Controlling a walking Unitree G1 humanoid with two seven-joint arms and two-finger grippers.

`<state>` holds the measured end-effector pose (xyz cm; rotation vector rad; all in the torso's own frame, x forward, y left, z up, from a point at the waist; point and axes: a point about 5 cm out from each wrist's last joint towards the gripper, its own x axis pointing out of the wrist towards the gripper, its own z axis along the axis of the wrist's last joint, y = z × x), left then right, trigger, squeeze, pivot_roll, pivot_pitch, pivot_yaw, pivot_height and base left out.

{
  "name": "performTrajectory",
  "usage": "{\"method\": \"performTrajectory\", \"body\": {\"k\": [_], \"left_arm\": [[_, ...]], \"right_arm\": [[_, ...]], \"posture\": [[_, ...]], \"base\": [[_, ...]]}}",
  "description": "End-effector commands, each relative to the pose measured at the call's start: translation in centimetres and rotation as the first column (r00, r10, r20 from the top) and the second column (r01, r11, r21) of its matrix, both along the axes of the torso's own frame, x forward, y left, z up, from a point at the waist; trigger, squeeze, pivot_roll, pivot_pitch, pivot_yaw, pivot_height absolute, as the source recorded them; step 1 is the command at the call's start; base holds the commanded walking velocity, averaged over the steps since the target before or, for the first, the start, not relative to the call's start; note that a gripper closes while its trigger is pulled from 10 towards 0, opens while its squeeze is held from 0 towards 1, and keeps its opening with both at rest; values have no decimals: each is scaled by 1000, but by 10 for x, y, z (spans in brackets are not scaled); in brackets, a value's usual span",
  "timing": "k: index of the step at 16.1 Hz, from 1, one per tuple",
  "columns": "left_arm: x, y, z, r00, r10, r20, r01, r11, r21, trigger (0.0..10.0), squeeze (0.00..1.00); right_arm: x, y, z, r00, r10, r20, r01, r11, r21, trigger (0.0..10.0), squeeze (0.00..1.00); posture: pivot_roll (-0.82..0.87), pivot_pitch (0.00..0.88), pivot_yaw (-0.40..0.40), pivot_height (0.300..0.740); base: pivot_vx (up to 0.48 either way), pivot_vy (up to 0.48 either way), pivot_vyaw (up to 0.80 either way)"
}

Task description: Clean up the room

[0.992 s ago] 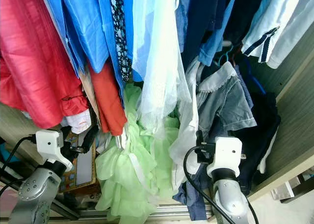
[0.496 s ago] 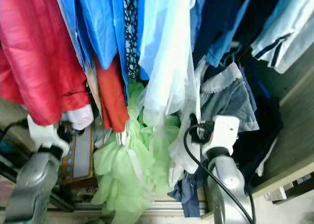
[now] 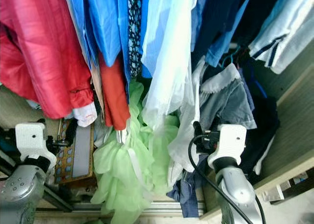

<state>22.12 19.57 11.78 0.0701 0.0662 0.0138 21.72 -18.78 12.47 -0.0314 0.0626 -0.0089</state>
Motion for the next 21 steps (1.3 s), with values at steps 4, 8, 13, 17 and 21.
{"method": "performTrajectory", "body": {"k": [4, 8, 13, 17, 21], "left_arm": [[4, -13, 4, 999, -49, 7, 49, 999, -16, 10000, 0], [4, -14, 4, 999, -55, 2, 55, 998, -11, 10000, 0], [5, -14, 4, 998, -60, -9, 60, 998, -6, 10000, 0], [6, -13, 4, 998, -67, -14, 68, 998, 16, 10000, 0], [14, -8, 14, 998, -63, 18, 63, 997, 38, 10000, 0]], "right_arm": [[2, -1, 6, 1000, 9, 11, -10, 1000, 11, 10000, 0], [3, -1, 5, 1000, 20, 3, -20, 1000, 6, 10000, 0], [4, -1, 4, 1000, 11, -11, -11, 1000, 10, 10000, 0], [4, -1, 4, 1000, 9, -13, -9, 1000, 11, 10000, 0], [12, -1, 10, 1000, -5, 14, 5, 1000, 16, 10000, 0]], "posture": [[-31, 0, -66, 740], [-33, 0, -67, 740], [-33, 0, -65, 740], [-27, 0, -62, 740], [4, 0, -60, 740]], "base": [[0, 0, -102], [-64, 0, 0], [-283, 0, 0], [-261, 0, 0], [-60, 0, 0]]}}
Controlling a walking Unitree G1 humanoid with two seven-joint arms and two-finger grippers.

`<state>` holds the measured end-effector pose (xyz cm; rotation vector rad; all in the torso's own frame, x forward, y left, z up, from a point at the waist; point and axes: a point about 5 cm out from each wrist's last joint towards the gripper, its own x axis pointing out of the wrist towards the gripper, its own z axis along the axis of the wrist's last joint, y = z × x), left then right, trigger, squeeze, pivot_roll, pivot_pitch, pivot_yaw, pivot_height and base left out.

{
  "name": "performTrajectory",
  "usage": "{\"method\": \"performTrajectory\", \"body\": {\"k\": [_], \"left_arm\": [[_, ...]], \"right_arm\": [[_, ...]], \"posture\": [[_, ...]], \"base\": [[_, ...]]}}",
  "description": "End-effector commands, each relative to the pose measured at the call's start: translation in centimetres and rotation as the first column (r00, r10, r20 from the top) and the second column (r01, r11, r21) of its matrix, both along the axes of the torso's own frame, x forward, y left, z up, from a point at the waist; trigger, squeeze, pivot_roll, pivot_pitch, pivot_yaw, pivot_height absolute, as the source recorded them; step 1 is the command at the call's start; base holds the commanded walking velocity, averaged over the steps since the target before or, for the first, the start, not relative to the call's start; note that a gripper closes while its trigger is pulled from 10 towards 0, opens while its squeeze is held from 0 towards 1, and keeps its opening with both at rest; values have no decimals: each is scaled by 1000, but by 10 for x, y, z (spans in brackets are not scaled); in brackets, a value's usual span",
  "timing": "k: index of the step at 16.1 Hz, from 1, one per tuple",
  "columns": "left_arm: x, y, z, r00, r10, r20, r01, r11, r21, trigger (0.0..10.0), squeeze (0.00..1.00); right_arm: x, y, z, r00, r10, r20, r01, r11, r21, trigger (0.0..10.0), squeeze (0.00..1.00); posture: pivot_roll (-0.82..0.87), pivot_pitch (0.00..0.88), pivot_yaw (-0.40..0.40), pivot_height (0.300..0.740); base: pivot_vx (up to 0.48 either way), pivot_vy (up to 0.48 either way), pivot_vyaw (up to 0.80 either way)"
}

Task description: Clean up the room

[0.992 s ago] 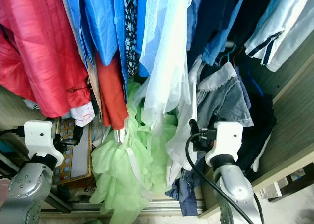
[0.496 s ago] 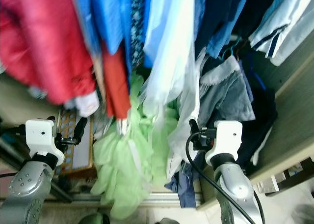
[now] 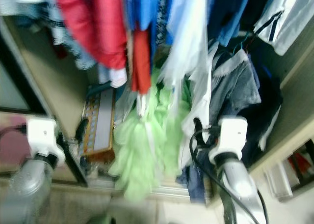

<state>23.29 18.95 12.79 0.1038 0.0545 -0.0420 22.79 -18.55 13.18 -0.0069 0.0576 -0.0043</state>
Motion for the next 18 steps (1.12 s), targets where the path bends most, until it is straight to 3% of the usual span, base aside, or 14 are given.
{"method": "performTrajectory", "body": {"k": [1, 8, 16, 18], "left_arm": [[3, -2, 4, 1000, -6, 10, 6, 1000, 6, 10000, 0], [-4, -3, -1, 1000, -9, 18, 8, 998, 69, 10000, 0], [9, 1, 10, 995, 12, 103, -24, 993, 114, 10000, 0], [14, 3, 14, 989, 25, 143, -48, 987, 155, 10000, 0]], "right_arm": [[1, -3, 3, 1000, -9, 9, 9, 1000, -9, 10000, 0], [10, 0, 10, 999, 24, 41, -22, 998, -51, 10000, 0], [28, 11, 18, 992, 91, 84, -89, 995, -34, 10000, 0], [28, 12, 14, 993, 99, 57, -100, 995, 24, 10000, 0]], "posture": [[4, 0, -60, 740], [-18, 0, -62, 740], [8, 0, -89, 740], [12, 0, -87, 740]], "base": [[0, 0, 0], [0, 0, 680], [0, 0, 787], [0, 0, 781]]}}
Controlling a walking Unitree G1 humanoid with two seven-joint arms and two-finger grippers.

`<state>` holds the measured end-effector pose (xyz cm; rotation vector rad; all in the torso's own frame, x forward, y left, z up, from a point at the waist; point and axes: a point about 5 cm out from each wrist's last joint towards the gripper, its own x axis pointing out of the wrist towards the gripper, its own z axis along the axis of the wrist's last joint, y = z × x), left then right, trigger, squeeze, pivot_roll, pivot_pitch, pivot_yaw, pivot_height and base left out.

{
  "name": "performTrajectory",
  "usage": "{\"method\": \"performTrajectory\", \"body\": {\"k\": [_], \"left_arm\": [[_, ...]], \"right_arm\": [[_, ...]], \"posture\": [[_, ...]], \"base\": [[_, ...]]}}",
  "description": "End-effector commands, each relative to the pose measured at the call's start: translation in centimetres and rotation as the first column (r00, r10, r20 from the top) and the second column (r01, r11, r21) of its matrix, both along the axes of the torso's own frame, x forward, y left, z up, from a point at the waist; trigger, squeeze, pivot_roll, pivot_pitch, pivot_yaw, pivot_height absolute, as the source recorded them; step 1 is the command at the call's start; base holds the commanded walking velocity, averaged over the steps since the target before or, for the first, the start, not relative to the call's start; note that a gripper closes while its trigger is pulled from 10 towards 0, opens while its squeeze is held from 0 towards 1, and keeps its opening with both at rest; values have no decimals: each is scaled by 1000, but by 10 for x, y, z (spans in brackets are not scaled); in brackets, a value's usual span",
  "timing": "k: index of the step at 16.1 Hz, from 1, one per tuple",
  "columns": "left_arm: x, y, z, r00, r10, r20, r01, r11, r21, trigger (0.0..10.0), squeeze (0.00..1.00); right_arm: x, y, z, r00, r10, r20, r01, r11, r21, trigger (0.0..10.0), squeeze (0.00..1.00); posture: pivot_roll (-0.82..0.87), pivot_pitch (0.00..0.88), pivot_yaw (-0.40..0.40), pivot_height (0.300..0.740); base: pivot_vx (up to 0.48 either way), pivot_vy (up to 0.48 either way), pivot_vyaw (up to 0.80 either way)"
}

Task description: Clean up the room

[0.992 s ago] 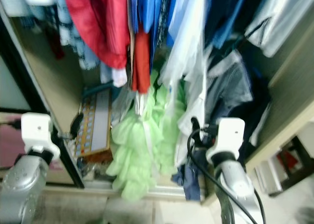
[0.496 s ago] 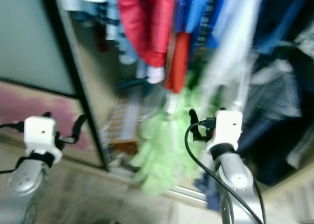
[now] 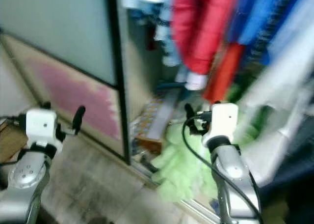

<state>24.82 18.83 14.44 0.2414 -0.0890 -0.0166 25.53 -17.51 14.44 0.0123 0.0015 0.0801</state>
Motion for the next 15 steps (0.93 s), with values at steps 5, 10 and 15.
{"method": "performTrajectory", "body": {"k": [5, 10, 15], "left_arm": [[8, 0, -10, 1000, 4, -15, -3, 999, 35, 10000, 0], [19, 4, -44, 996, -19, -90, 23, 999, 46, 10000, 0], [-6, 0, -72, 986, -73, -150, 68, 997, -35, 10000, 0]], "right_arm": [[-7, 4, -18, 999, -3, -52, 8, 996, 92, 10000, 0], [-18, -7, -65, 986, -3, -169, 14, 998, 64, 10000, 0], [-24, -8, -86, 982, 33, -185, -37, 999, -16, 10000, 0]], "posture": [[-13, 0, -17, 740], [43, 0, -66, 740], [6, 0, -86, 740]], "base": [[0, 0, 781], [0, 0, 786], [0, 0, 781]]}}
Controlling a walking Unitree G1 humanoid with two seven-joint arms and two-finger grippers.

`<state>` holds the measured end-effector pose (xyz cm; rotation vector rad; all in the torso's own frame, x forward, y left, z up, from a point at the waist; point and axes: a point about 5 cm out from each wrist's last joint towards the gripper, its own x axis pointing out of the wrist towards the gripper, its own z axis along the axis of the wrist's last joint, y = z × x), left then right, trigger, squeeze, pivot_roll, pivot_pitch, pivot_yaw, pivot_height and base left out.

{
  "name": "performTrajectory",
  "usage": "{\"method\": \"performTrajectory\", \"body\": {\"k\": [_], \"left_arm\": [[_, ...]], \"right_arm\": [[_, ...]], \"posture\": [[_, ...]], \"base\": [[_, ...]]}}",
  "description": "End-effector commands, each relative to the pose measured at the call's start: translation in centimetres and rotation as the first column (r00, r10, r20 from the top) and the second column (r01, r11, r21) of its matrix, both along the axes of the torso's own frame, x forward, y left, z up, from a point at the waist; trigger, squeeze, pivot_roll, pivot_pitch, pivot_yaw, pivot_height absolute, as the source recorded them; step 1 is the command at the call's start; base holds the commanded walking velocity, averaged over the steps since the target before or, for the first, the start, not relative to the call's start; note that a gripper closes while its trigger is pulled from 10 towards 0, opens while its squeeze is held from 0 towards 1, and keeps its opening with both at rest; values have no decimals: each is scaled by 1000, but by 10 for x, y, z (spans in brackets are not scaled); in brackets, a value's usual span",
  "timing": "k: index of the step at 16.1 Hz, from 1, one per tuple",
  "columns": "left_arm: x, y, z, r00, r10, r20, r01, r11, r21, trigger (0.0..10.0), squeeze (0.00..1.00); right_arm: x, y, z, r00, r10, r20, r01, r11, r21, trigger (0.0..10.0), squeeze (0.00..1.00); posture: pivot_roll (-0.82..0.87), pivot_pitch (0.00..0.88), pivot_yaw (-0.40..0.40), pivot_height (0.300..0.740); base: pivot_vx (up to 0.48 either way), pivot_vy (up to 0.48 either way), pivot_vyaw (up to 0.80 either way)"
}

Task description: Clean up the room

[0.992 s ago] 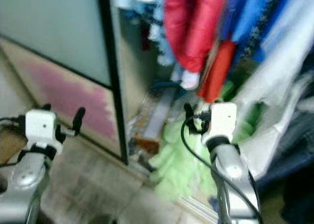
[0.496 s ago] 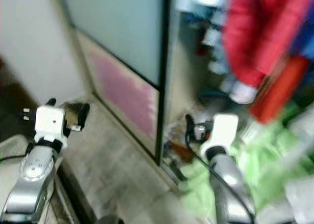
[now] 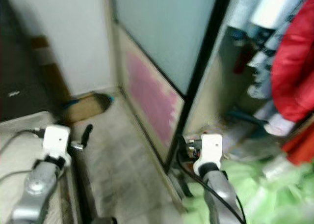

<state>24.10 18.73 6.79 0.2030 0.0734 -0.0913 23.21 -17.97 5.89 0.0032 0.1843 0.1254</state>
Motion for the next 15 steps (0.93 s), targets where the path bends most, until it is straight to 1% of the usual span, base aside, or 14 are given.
{"method": "performTrajectory", "body": {"k": [1, 2, 3, 4, 5, 6, 7, 8, 9, 10, 11, 12, 14, 15], "left_arm": [[-4, -1, -3, 1000, -5, -3, 5, 1000, 8, 10000, 0], [-7, -1, -9, 1000, -20, -6, 20, 1000, 3, 10000, 0], [-9, 3, -11, 1000, 11, -18, -11, 1000, -22, 10000, 0], [-3, 12, -8, 996, 92, -16, -93, 995, -28, 10000, 0], [3, 13, -3, 994, 105, -20, -106, 993, -56, 10000, 0], [5, 8, 2, 998, 56, -18, -58, 995, -80, 10000, 0], [4, 6, 6, 999, 37, -10, -38, 995, -90, 10000, 0], [3, 6, 7, 999, 32, -6, -33, 996, -78, 10000, 0], [-2, 3, 8, 1000, 6, 3, -6, 999, -44, 10000, 0], [-4, 1, 8, 1000, 2, 9, -1, 999, -39, 10000, 0], [-5, 2, 7, 1000, 20, -2, -21, 998, -63, 10000, 0], [-6, 1, 7, 1000, 29, -3, -29, 997, -72, 10000, 0], [-4, -5, 11, 1000, 10, 12, -9, 998, -67, 10000, 0], [-3, -6, 12, 1000, 6, 14, -5, 998, -66, 10000, 0]], "right_arm": [[0, -8, -4, 1000, -11, 2, 11, 1000, -18, 10000, 0], [3, -14, -7, 1000, -27, 9, 27, 999, -31, 10000, 0], [6, -21, -7, 999, -43, 23, 44, 998, -34, 10000, 0], [12, -24, -2, 998, -49, 42, 50, 998, -30, 10000, 0], [20, -22, 5, 997, -36, 64, 37, 999, -25, 10000, 0], [24, -15, 11, 997, -14, 79, 15, 1000, -12, 10000, 0], [24, -11, 14, 996, -1, 89, 1, 1000, -5, 10000, 0], [24, -8, 17, 995, 12, 97, -12, 1000, -2, 10000, 0], [21, -4, 23, 993, 21, 115, -20, 1000, -7, 10000, 0], [21, -6, 26, 993, 6, 120, -2, 1000, -29, 10000, 0], [21, -8, 27, 993, -17, 120, 25, 998, -62, 10000, 0], [21, -9, 28, 993, -29, 118, 38, 996, -75, 10000, 0], [26, 5, 43, 982, 34, 184, -13, 993, -115, 10000, 0], [27, 8, 46, 984, 34, 176, -14, 993, -117, 10000, 0]], "posture": [[5, 0, -82, 740], [4, 0, -80, 740], [11, 0, -77, 740], [18, 0, -82, 740], [18, 0, -93, 740], [24, 0, -113, 740], [21, 0, -114, 740], [16, 0, -114, 740], [10, 0, -108, 740], [8, 0, -104, 740], [2, 0, -102, 740], [1, 0, -102, 740], [-7, 0, -98, 740], [-8, 0, -96, 740]], "base": [[0, 0, 781], [0, 0, 781], [0, 0, 781], [0, 0, 719], [0, 0, 750], [0, 0, 763], [0, 0, 769], [0, 0, 763], [0, 0, 0], [0, 0, 0], [0, 0, 0], [0, 0, 0], [0, 0, 0], [0, 0, 0]]}}
